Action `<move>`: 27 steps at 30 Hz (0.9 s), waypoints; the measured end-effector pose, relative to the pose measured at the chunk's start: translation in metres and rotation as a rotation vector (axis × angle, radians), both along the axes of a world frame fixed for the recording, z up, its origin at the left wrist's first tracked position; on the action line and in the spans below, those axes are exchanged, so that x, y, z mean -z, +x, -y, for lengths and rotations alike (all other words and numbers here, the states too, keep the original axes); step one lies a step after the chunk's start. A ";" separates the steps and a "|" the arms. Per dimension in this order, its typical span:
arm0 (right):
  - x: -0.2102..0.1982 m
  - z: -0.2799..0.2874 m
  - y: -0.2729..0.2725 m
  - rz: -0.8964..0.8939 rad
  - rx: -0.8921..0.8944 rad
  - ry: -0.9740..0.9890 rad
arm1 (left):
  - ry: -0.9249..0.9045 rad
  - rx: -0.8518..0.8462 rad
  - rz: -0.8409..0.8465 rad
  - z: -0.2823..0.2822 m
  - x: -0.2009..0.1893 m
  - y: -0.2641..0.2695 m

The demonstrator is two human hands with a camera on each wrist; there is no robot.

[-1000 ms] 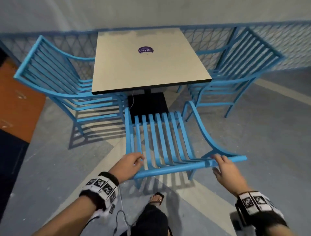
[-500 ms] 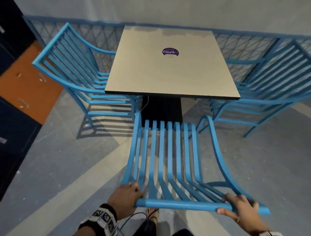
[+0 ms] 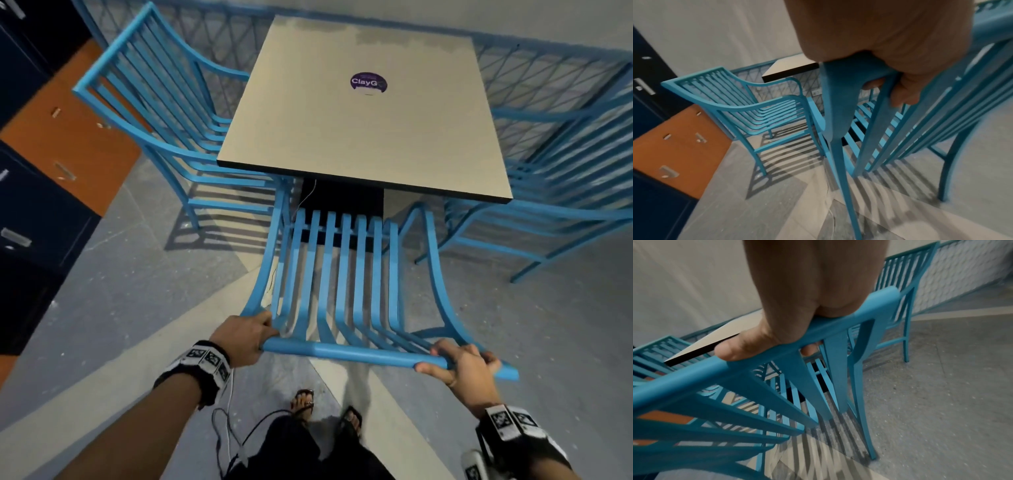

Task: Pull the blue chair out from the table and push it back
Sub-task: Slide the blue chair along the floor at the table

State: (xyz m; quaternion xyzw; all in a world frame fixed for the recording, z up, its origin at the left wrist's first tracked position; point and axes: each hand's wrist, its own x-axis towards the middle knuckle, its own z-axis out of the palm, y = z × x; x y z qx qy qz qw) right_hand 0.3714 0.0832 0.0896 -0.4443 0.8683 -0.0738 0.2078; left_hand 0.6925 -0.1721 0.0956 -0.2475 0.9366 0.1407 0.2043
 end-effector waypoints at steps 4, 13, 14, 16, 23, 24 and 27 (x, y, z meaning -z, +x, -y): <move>-0.006 0.006 -0.003 0.025 -0.038 0.039 | 0.016 -0.007 0.054 0.005 -0.001 -0.008; -0.016 0.006 0.025 0.059 -0.161 0.161 | -0.028 -0.084 0.018 0.001 0.001 0.011; -0.014 0.006 0.029 0.047 -0.191 0.166 | -0.030 -0.095 0.058 0.003 0.001 0.013; -0.012 0.009 0.029 0.040 -0.266 0.205 | -0.059 -0.106 0.149 0.006 0.002 0.016; -0.013 0.009 0.015 -0.039 -0.254 0.365 | -0.246 -0.381 0.154 -0.013 0.007 0.010; -0.012 0.005 0.015 -0.073 -0.200 0.386 | -0.231 -0.433 0.116 -0.018 0.009 0.009; -0.012 0.005 0.021 -0.093 -0.145 0.432 | -0.160 -0.534 0.045 -0.027 0.011 0.004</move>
